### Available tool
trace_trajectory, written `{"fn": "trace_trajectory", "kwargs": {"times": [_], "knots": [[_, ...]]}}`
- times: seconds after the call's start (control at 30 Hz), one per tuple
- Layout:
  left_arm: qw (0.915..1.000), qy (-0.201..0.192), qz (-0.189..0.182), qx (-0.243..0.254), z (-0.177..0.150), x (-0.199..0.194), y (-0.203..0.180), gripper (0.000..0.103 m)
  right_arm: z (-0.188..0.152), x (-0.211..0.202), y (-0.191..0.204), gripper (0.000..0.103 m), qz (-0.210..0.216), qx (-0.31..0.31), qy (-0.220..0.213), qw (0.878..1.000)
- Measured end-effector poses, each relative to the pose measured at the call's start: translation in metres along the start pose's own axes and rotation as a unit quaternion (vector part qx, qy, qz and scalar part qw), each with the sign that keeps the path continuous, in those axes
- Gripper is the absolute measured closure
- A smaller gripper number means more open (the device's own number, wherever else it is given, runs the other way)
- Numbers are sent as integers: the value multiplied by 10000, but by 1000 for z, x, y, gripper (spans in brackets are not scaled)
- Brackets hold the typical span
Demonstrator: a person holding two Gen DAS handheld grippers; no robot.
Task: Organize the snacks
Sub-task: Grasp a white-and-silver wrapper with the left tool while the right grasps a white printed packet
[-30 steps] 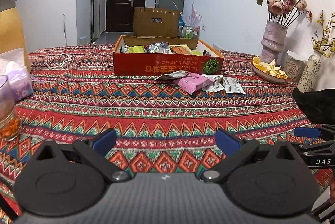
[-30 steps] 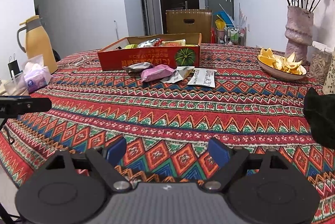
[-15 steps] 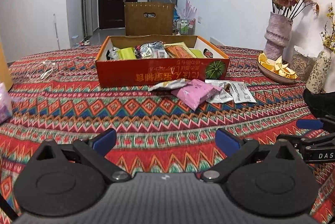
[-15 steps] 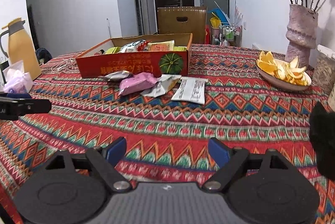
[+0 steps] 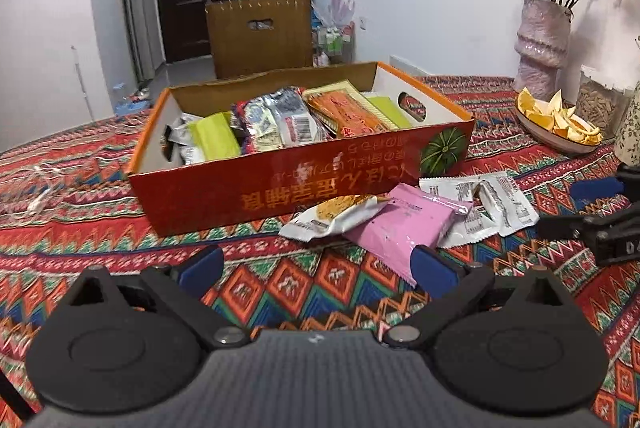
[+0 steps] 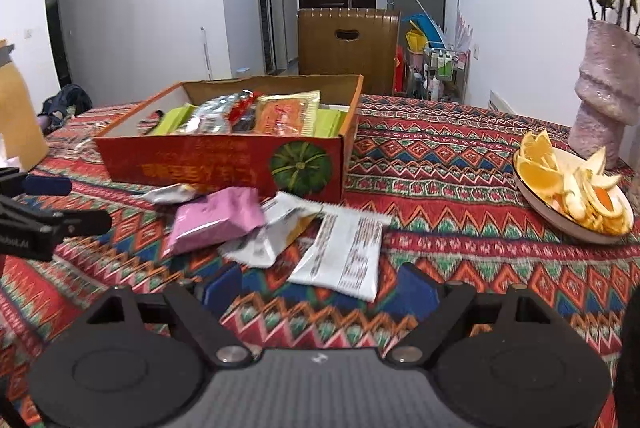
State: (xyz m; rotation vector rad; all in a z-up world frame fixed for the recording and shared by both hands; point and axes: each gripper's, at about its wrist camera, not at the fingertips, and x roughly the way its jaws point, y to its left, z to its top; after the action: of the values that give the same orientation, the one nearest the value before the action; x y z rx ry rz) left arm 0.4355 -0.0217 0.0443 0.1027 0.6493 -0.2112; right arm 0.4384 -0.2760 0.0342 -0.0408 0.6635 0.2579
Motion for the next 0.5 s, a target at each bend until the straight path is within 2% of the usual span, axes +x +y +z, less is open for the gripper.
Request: {"fn": "trace_trajectory", "kwargs": {"times": [0.2, 0.3, 0.43, 0.5], "knots": [[9996, 143, -56, 237, 11, 39, 2, 20, 17, 44, -11, 21, -59, 144, 130, 9998], [9990, 232, -84, 364, 16, 58, 3, 29, 19, 61, -14, 32, -77, 242, 125, 9996], [9982, 201, -305, 474, 20, 70, 1, 30, 16, 70, -15, 35, -121, 271, 84, 9995], [9978, 221, -399, 479, 21, 75, 1, 35, 14, 72, -18, 41, -121, 282, 93, 9995]]}}
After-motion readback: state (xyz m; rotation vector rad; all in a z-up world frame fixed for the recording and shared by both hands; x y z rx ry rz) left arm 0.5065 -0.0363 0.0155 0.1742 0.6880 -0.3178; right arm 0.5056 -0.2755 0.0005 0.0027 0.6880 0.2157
